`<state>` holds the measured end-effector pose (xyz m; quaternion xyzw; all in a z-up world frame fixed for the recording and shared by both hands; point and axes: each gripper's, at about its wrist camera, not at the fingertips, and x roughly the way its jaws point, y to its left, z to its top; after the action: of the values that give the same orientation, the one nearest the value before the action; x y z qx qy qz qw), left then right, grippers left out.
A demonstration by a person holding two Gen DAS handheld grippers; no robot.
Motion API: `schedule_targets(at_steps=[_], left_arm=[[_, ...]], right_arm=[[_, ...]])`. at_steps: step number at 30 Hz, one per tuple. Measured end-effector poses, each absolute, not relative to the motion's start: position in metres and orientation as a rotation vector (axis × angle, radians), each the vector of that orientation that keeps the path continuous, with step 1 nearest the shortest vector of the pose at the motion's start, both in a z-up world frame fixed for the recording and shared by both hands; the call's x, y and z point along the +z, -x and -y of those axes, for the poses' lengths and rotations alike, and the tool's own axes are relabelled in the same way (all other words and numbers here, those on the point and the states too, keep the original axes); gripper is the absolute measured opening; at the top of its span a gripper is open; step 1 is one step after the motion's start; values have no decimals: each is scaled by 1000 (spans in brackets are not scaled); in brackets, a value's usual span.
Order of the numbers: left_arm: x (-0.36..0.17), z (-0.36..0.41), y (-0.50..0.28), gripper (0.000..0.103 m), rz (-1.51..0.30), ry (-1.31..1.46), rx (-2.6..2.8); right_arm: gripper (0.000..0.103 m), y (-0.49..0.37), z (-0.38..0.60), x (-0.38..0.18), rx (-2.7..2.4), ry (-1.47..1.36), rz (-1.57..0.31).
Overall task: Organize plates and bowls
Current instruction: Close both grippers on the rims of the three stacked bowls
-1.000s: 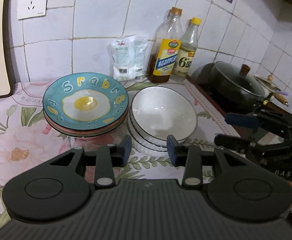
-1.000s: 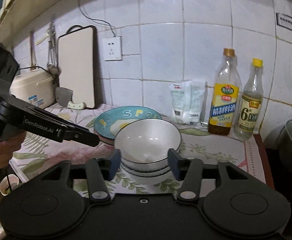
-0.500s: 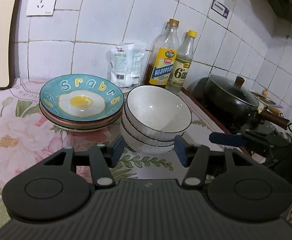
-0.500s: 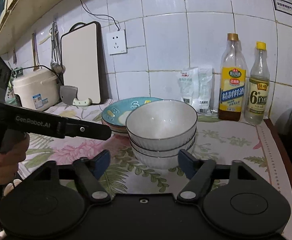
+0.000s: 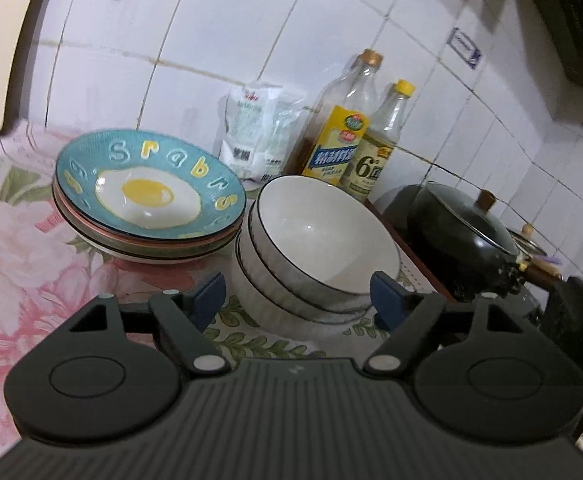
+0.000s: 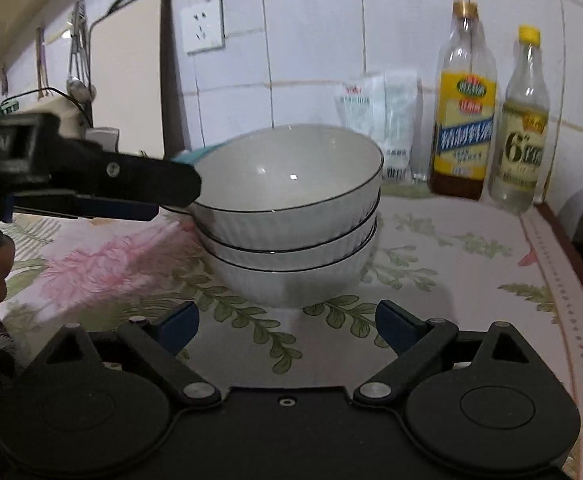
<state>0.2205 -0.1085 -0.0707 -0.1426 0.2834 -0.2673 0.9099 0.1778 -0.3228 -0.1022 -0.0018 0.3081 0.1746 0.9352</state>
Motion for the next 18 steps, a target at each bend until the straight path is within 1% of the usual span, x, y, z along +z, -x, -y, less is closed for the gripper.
schedule_targets(at_steps=[9,15,18], left_arm=[[-93,105,-268,80,-758,496,-572],[-98,108,-283,78,-799,529,-566],[-99,107,-286,76,-805,547,-568]], right_arm=[[97,-211,314,-115,393,8,-661],[98,-220,314,-115,413,-25,-675],[100,-222,312,-116,419,-7,-666]])
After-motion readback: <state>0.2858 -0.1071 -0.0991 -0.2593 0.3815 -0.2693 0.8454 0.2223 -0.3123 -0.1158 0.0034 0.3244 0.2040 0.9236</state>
